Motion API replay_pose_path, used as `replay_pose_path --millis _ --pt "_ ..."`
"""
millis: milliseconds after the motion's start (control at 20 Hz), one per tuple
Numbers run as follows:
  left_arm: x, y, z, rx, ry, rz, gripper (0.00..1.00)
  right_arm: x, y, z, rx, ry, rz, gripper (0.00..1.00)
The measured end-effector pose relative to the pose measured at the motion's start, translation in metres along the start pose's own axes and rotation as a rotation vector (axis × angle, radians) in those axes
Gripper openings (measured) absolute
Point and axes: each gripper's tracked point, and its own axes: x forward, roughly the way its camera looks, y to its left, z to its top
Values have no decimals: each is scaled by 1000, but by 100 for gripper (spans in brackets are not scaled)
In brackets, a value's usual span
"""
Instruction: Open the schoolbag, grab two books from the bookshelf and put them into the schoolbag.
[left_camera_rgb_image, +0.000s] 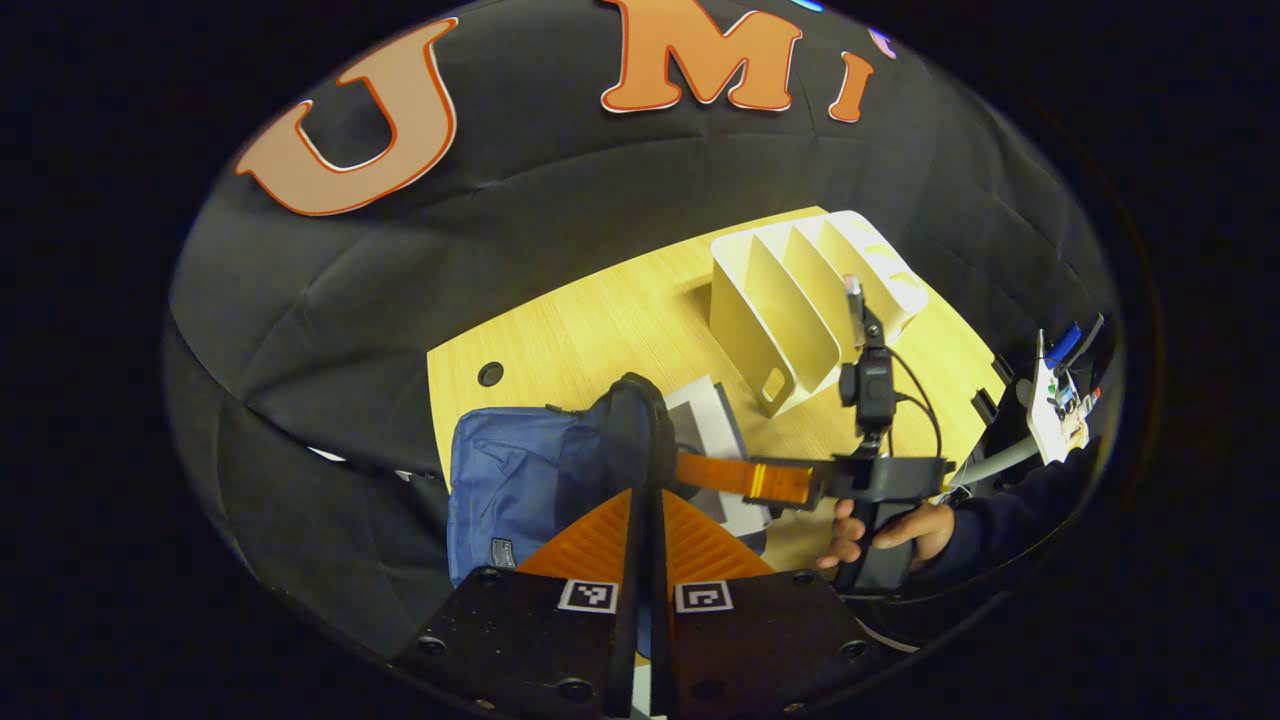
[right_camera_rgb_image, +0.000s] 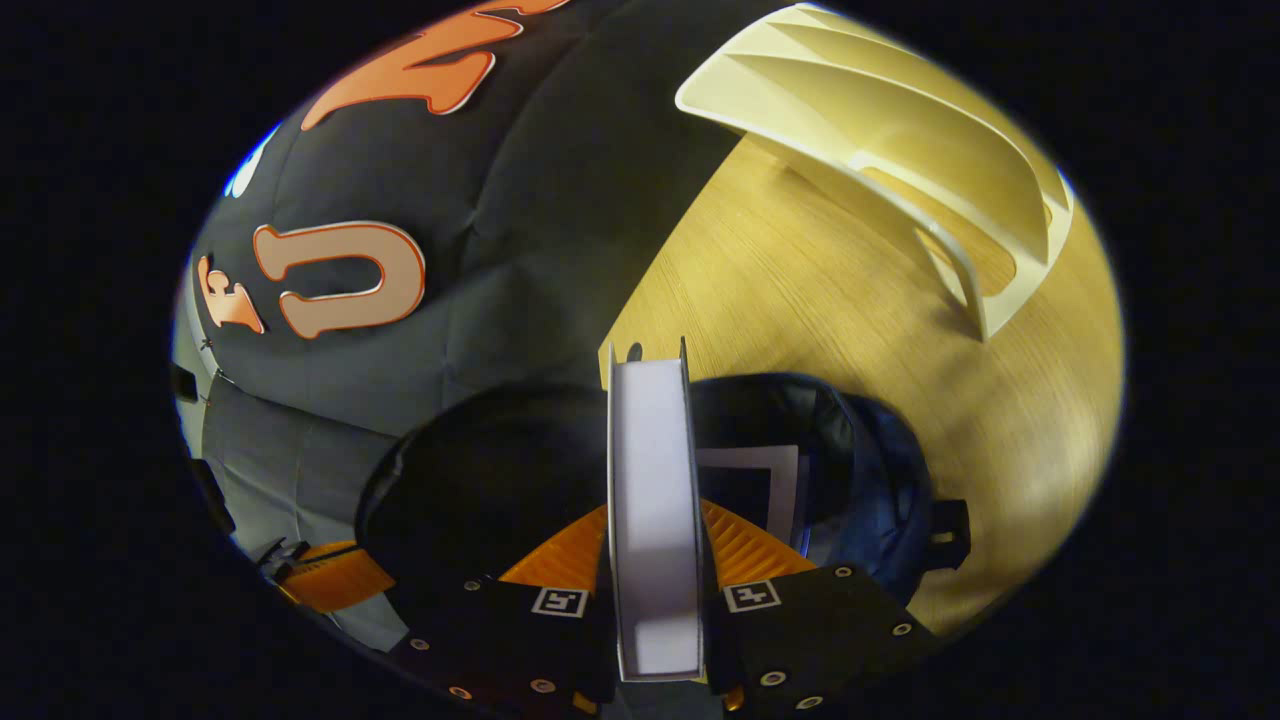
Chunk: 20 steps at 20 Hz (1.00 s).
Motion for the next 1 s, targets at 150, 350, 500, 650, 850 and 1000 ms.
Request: replay_pose_path --millis 150,350,500,650,850,1000 --pt "7 -10 5 3 7 -14 7 13 0 -14 -10 27 8 37" --pt "7 -21 0 26 12 -42 7 17 3 -18 -20 31 23 37" --pt "12 -35 -2 56 24 -69 7 26 4 -30 -47 55 30 39" --pt "16 -46 -3 90 35 -90 7 37 6 -31 -63 47 39 40" --pt "20 -54 -1 110 40 -105 6 53 2 -35 -45 67 44 42" --pt "23 -45 1 93 39 -88 7 53 -11 -42 -32 96 -28 47"
